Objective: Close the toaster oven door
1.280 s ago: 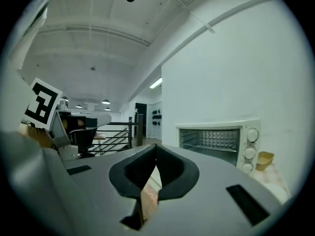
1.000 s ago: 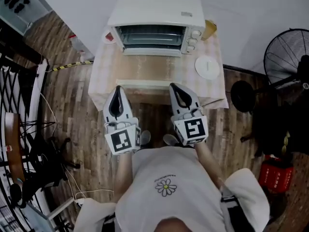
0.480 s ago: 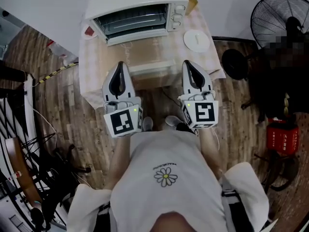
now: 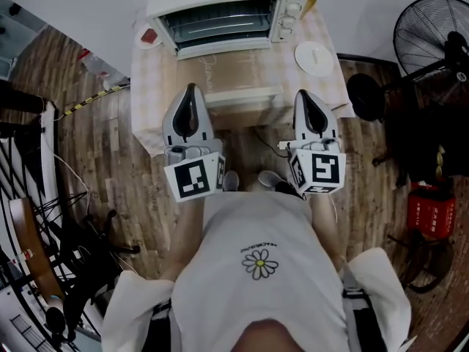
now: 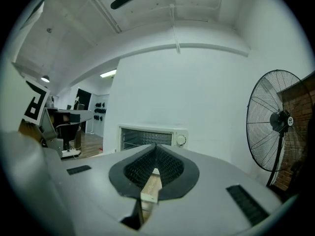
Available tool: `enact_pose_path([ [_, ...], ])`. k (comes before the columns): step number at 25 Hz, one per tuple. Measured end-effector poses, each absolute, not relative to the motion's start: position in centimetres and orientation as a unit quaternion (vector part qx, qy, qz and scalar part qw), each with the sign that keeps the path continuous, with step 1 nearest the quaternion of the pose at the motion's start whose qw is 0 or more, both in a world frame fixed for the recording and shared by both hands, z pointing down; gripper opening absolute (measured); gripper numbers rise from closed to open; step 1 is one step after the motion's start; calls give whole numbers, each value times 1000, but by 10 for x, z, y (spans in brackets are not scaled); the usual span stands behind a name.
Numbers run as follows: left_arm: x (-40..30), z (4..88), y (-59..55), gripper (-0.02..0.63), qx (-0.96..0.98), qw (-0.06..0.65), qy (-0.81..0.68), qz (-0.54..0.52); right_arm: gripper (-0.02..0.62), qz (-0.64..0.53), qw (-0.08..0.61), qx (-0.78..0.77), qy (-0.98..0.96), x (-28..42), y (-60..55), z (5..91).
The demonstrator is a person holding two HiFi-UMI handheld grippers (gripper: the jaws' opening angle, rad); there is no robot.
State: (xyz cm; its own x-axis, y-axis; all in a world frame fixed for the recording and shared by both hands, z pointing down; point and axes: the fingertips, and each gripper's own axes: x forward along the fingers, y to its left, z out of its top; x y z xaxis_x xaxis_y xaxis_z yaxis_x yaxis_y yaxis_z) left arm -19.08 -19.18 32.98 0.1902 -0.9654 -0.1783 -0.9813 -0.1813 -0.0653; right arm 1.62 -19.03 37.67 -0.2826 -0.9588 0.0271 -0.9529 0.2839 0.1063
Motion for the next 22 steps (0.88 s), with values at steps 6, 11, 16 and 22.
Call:
enact_pose_path([
  [6,-200,339,-192,15,-758,79,647,32,9,-28,48,584,-810,8,-197,383],
  [11,-208,345,-192,17,-751,70,657,24,9,-20,56,566,-822,-3,-199,389],
  [16,-214,353,-195,17,-743,58,666,16,9,-15,65,552,-831,-11,-199,399],
  [22,-226,356,-194,97,-743,37,667,44,9,-7,73,545,-835,-16,-195,406],
])
